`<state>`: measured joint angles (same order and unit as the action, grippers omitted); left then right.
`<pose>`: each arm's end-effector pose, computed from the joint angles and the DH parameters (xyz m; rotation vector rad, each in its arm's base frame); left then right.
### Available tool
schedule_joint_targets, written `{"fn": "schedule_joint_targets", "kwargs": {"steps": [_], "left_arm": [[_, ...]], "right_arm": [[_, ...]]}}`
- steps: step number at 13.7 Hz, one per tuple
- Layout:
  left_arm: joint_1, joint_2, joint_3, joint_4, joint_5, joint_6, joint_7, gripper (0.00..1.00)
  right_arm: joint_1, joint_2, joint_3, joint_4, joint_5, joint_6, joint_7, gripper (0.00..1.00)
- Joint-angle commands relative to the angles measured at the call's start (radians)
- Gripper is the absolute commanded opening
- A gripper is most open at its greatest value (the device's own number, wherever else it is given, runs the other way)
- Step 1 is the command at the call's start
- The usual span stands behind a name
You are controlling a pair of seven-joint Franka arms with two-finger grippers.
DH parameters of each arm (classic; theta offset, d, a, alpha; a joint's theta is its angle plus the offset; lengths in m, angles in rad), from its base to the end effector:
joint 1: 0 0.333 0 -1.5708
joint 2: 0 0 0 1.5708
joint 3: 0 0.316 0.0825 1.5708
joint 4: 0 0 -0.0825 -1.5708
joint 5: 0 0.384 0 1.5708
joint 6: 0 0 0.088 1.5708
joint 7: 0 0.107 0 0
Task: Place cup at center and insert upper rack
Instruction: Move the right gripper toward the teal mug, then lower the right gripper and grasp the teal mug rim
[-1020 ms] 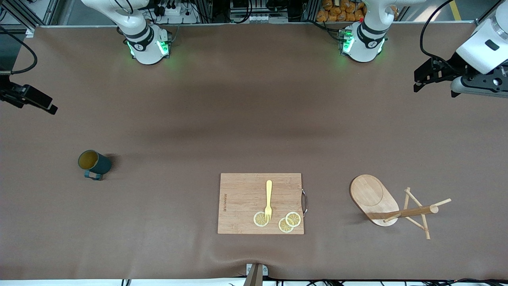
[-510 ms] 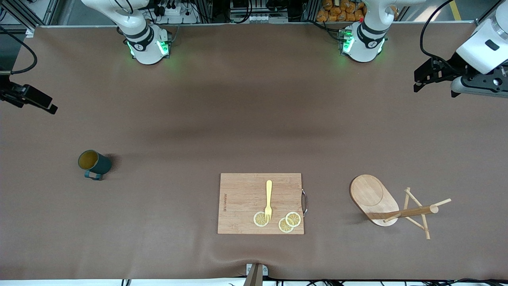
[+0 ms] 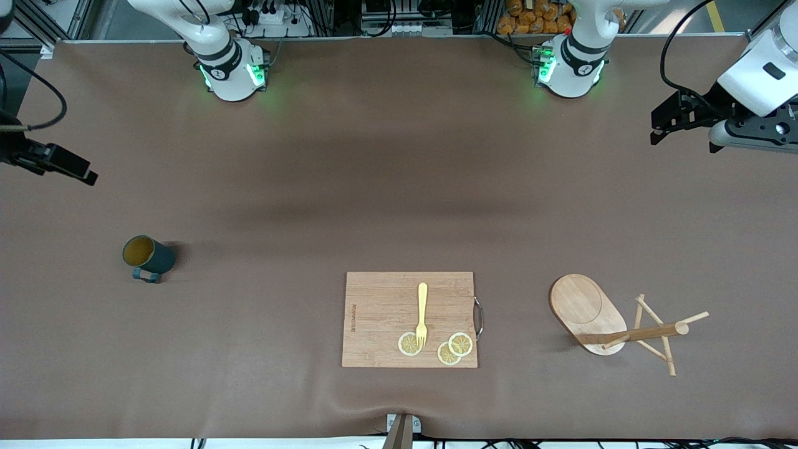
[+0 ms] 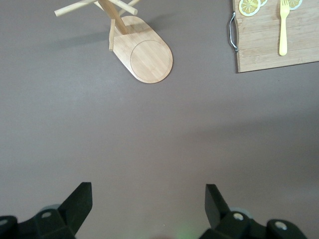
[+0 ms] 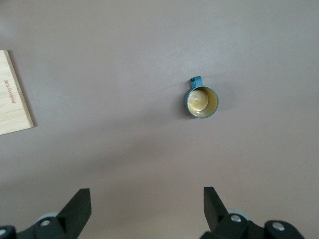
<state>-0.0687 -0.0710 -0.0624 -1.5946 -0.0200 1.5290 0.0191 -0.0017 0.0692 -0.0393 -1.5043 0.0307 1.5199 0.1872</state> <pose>0.5232 -0.0725 0.6480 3.1169 -0.2357 0.0069 0.5702 -0.0192 0.6125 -3.0963 0.3536 0.0864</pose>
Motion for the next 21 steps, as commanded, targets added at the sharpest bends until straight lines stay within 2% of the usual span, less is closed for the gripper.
{"fn": "schedule_joint_targets", "kwargs": {"steps": [1, 7, 11, 17, 21], "left_arm": [[0.010, 0.007, -0.002, 0.015, -0.006, -0.018, 0.012, 1.00], [0.023, 0.007, -0.004, 0.018, -0.009, -0.018, 0.015, 1.00], [0.021, 0.005, -0.010, 0.018, -0.009, -0.016, 0.015, 1.00], [0.024, 0.007, -0.005, 0.016, -0.011, -0.018, 0.016, 1.00], [0.023, 0.007, -0.005, 0.016, -0.011, -0.018, 0.016, 1.00]], "right_arm": [[0.009, 0.032, -0.004, 0.006, -0.015, -0.014, 0.002, 1.00], [-0.012, 0.110, -0.004, -0.059, -0.023, 0.065, -0.005, 1.00], [-0.034, 0.167, -0.004, -0.076, -0.066, 0.112, -0.069, 1.00], [-0.054, 0.182, -0.005, -0.230, -0.069, 0.314, -0.092, 1.00], [-0.075, 0.227, -0.005, -0.237, -0.075, 0.355, -0.119, 1.00]]}}
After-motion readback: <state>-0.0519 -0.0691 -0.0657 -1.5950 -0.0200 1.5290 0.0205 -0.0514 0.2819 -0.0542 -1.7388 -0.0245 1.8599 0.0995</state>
